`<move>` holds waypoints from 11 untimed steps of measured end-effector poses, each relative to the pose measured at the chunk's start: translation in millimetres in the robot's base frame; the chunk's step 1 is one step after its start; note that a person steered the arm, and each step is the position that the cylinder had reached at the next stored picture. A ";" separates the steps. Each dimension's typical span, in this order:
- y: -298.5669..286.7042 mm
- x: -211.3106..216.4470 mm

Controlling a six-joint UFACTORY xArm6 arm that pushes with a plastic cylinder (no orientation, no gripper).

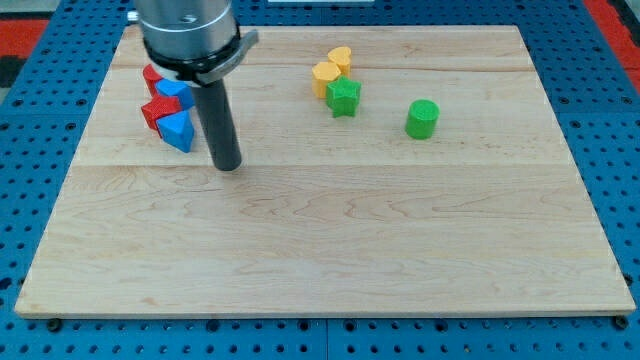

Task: Move your arm to separate the yellow heart and the yellow hexagon

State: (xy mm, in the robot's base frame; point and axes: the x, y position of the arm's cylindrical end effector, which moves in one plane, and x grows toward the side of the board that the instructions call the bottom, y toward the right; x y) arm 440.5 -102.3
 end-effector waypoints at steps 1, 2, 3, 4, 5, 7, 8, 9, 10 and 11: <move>0.7 -31.7; 0.7 -70.5; 0.7 -107.6; 23.4 -126.8; 43.0 -149.5; 89.4 -171.1; 111.3 -170.9; 120.9 -170.1; 124.0 -166.9; 87.6 -169.0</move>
